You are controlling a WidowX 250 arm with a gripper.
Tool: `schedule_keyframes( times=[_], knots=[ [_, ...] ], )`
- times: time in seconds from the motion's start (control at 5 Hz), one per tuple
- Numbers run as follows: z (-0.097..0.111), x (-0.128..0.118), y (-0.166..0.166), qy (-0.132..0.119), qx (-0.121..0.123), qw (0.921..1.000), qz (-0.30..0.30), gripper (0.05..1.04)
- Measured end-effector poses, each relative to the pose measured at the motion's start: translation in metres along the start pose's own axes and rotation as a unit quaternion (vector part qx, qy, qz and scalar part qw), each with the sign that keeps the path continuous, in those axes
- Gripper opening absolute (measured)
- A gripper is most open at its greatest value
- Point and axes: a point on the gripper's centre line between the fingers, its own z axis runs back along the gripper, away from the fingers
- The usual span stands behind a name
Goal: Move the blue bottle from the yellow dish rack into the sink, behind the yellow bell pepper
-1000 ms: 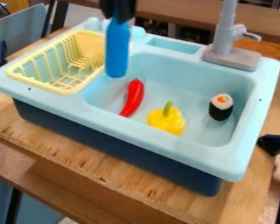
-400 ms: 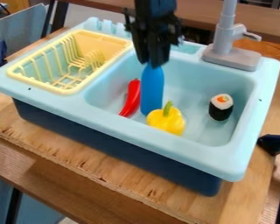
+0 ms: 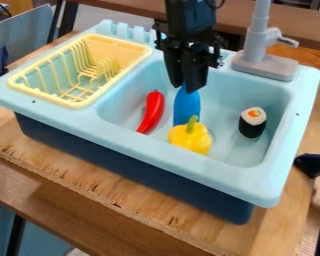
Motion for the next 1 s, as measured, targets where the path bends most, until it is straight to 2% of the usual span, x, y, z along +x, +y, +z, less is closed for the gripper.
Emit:
schedule_keyframes(
  times=[0.2,0.4,0.6,0.8,1.0],
  knots=[
    [0.001,-0.004,0.006,0.008,0.008,0.9999,0.006,0.317],
    [0.002,-0.007,0.009,0.017,0.015,0.9997,0.007,0.381],
    [0.003,-0.011,0.013,0.029,0.024,0.9993,-0.002,0.681],
    [0.010,-0.006,0.013,0.027,0.036,0.9989,-0.008,0.951],
    [0.018,-0.001,0.013,0.021,0.047,0.9986,-0.010,1.003]
  ],
)
